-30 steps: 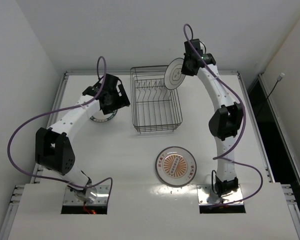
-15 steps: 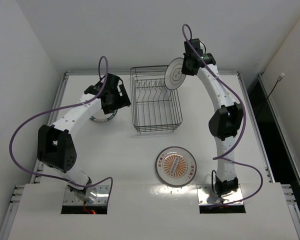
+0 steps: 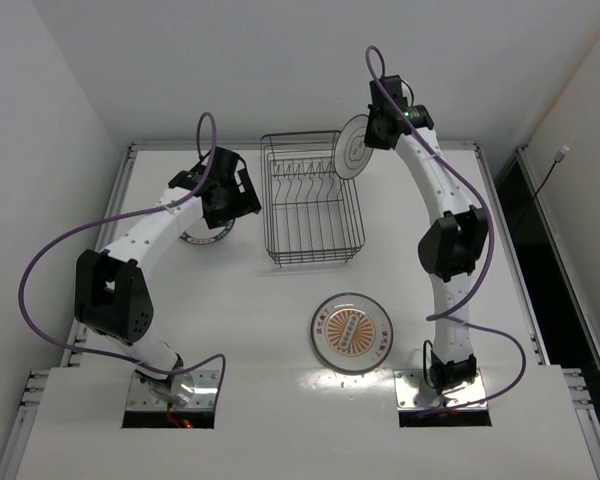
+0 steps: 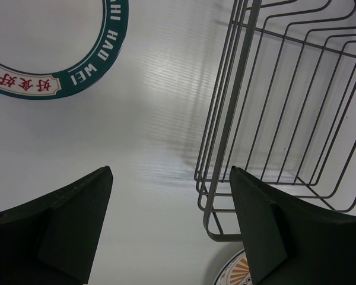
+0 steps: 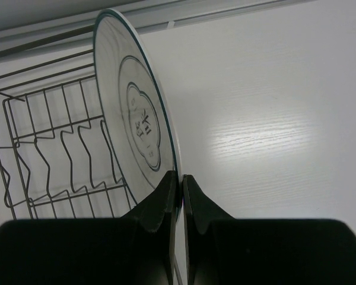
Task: Load the plates into the dish rack
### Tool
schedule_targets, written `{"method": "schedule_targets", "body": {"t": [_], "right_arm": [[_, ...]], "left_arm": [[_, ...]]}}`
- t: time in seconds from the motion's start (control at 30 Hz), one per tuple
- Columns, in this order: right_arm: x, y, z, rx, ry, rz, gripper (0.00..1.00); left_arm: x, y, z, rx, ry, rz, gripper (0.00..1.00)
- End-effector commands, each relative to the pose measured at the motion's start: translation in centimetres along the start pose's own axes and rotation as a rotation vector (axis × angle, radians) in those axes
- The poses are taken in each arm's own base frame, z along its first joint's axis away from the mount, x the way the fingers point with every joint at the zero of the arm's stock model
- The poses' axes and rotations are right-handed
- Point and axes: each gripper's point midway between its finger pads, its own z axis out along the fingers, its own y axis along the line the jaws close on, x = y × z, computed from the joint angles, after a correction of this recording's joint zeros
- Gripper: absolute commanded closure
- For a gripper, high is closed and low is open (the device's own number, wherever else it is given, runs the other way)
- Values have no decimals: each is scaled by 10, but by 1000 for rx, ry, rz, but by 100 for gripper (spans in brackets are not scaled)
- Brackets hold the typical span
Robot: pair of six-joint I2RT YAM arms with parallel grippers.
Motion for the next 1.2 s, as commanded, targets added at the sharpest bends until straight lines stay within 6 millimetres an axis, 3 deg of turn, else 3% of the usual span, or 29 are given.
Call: {"method": "schedule_targets", "body": {"t": [0.0, 0.27, 0.53, 0.73, 0.8, 0.87, 0.97, 1.03, 1.17], "right_arm": [[-61, 3, -54, -50, -177, 38, 100], [-50, 6, -53, -58, -147, 14, 100], [-18, 40, -32, -91, -81, -65, 100], [1, 28, -17, -26, -36, -83, 100], [1, 28, -17, -26, -36, -94, 100], [-20, 26, -33, -21, -99, -83, 100], [-32, 16, -41, 4, -131, -76, 100], [-36, 13, -48, 11, -144, -72, 100], [-26, 19, -36, -37, -112, -95, 100]], "left_arm": [[-18, -3, -18, 25, -61, -4, 22], [-15, 1, -20, 17, -65, -4, 22], [-15, 6, -19, 11, -67, -11, 22], [-17, 9, -19, 10, -75, -19, 22], [-15, 13, -17, 7, -65, -25, 22], [-9, 17, -13, -2, -55, -13, 22], [-10, 17, -15, 5, -63, -14, 22], [-11, 14, -15, 18, -65, -15, 22], [-12, 13, -10, 24, -49, -12, 22]]}}
